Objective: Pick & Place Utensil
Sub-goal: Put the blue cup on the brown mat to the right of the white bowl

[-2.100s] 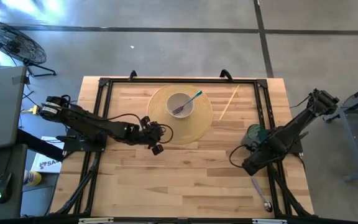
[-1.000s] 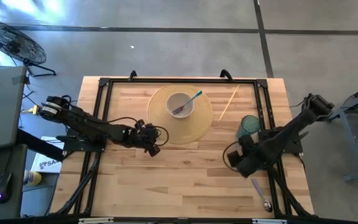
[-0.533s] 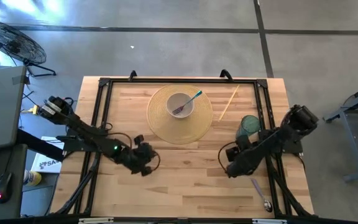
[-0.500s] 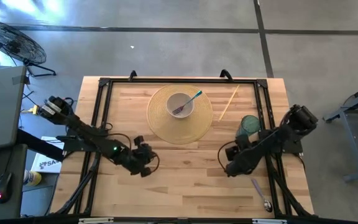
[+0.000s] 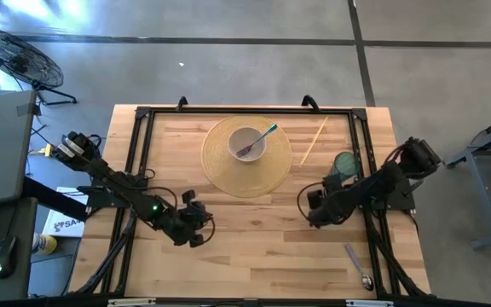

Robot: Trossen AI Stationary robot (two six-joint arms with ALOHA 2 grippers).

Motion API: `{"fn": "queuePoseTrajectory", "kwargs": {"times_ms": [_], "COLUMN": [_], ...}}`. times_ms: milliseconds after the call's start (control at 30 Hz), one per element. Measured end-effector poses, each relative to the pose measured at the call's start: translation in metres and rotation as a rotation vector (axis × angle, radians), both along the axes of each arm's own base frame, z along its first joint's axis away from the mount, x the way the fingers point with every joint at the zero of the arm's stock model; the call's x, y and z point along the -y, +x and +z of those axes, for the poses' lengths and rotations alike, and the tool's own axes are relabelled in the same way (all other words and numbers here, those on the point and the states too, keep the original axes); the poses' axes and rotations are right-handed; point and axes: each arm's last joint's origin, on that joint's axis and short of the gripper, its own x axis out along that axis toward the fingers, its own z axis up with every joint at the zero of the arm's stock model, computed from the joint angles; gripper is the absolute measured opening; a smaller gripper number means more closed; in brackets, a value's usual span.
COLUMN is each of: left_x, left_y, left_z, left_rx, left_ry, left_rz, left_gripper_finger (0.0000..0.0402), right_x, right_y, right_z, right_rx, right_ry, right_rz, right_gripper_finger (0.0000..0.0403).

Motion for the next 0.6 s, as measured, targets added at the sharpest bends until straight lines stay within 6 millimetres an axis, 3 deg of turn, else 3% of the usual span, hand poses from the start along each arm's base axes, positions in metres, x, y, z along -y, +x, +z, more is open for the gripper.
{"fn": "queuePoseTrajectory", "kwargs": {"times_ms": [467, 600], "left_x": [-0.001, -0.002], "left_y": [0.0, 0.0], "left_z": [0.0, 0.001], "left_rx": [0.015, 0.022], "left_ry": [0.022, 0.047], "left_rz": [0.021, 0.039], "left_gripper_finger": [0.0032, 0.0032], "right_x": [0.014, 0.008], "right_y": [0.004, 0.009], "right_z": [0.001, 0.014], "right_rx": [-0.026, -0.059], "right_ry": [-0.042, -0.047], "right_rz": [-0.013, -0.002], "right_gripper_finger": [0.0333, 0.0333]}}
